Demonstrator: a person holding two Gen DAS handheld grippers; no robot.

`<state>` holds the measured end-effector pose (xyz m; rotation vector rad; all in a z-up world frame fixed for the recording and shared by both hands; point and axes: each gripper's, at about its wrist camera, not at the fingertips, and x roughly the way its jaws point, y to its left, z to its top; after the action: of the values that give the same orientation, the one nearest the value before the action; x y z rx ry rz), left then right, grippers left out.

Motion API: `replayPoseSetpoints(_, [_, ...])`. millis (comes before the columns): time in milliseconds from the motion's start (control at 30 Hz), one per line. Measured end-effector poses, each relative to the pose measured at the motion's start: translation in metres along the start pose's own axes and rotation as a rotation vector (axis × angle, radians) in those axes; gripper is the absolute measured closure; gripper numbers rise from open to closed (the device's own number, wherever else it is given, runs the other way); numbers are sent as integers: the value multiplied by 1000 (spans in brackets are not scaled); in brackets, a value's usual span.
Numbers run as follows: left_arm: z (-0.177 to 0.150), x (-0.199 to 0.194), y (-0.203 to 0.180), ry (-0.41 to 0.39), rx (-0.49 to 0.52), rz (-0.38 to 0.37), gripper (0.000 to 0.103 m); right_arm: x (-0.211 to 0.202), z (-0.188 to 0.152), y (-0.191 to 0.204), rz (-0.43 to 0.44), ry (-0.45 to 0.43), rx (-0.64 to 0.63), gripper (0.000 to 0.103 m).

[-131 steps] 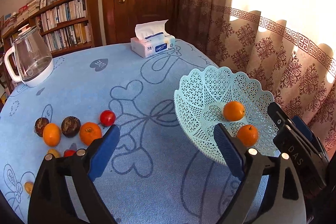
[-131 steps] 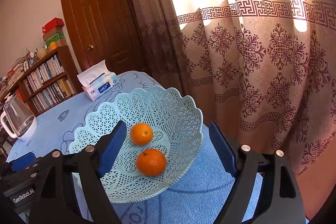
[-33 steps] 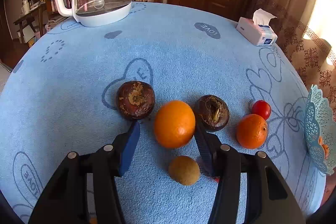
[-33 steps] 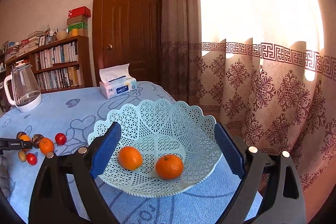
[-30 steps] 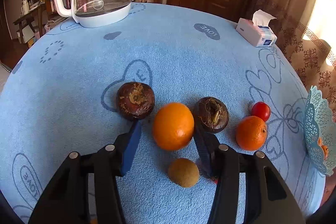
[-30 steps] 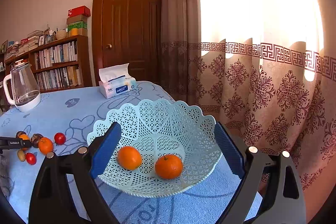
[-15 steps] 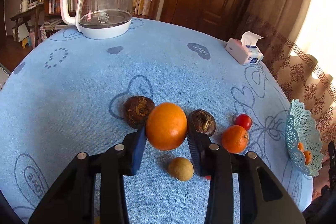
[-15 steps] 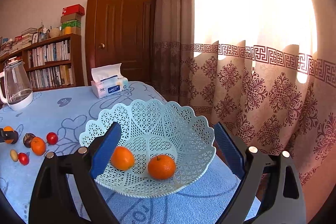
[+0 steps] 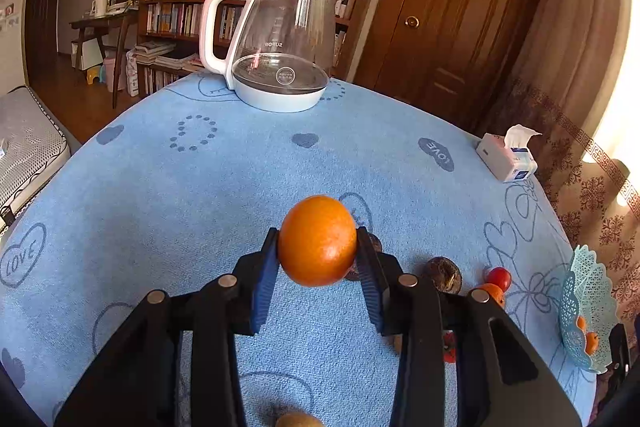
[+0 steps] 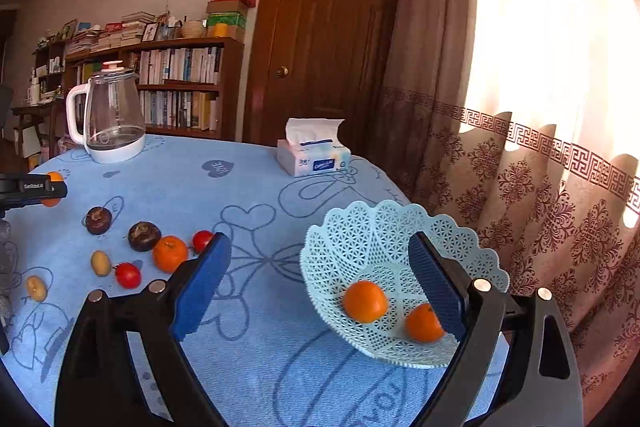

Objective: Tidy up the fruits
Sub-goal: 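Grasp a red tomato with the right tool while the left tool lifts its orange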

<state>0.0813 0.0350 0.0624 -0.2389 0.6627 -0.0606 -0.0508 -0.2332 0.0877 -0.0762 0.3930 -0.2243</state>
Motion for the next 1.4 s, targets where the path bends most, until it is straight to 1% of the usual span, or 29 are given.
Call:
replayPoseSetpoints(67, [1,-3,5,-6,-11,4,65,11,2,24,120,62,-10,12])
replayPoseSetpoints(167, [2,-6,12,-11,-34,9,65,28,2,54,254,167,2,12])
replayPoseSetpoints(233, [2,-7,14,-10,-44,6,65,38,1,73,316,219,5,12])
replayPoseSetpoints(267, [2,-7,15,-10,-49,5,65,42,0,81,335,236,-1,13])
replayPoseSetpoints(300, [2,-8,16,-9,-52,2,65,46,0,88,344,250,-8,16])
replayPoseSetpoints(367, [2,-8,16,-5,-55,-4,65,55,-3,100,358,292,-13,29])
replayPoseSetpoints(467, [2,-7,16,5,-58,-18,65,71,-7,111,394,369,9,39])
replayPoseSetpoints(600, [2,-6,18,13,-72,-27,65,88,-9,118,429,424,38,45])
replayPoseSetpoints(800, [2,-7,16,18,-70,-44,65,108,-13,124,439,489,79,57])
replayPoseSetpoints(900, [1,-7,15,21,-64,-54,65,110,-14,124,440,494,90,61])
replayPoseSetpoints(967, [1,-7,15,21,-65,-58,65,109,-14,123,448,495,93,69])
replayPoseSetpoints(1100, [1,-7,15,19,-64,-58,65,105,-14,118,463,497,113,69])
replayPoseSetpoints(1200, [1,-10,13,3,-55,-65,65,99,-13,114,464,490,124,69])
replayPoseSetpoints(1400, [1,-12,9,-6,-36,-77,65,84,-9,101,444,456,136,69])
